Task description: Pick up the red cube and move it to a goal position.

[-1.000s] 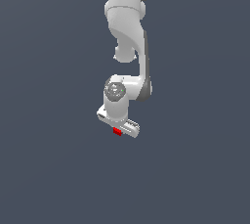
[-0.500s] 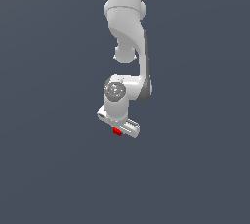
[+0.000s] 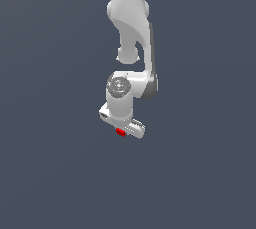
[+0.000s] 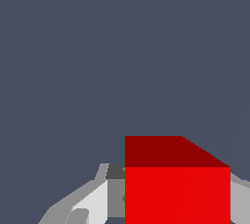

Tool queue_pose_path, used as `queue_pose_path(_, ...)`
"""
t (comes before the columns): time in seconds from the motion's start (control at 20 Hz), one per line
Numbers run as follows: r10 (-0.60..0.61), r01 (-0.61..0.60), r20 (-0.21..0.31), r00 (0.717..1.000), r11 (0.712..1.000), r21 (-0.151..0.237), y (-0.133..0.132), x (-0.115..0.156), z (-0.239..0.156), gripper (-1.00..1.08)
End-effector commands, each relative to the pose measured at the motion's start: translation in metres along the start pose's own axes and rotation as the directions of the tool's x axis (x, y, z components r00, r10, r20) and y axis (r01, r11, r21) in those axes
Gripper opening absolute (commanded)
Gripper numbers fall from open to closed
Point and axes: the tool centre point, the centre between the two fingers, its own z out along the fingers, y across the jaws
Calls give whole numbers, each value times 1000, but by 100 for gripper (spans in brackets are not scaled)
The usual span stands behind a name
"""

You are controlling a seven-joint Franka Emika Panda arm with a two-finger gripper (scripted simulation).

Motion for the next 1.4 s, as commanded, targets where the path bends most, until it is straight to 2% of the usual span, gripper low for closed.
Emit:
queue_pose_path(0.0,0,0,-2,1000,1000,1,-4,1,-19,-100)
queue_pose_path(1.05,1,-1,-2,1000,1000,0,-46,12,-246,-100)
queue_pose_path(1.35,1,-1,-2,1000,1000,0,-57,16,-294,-100)
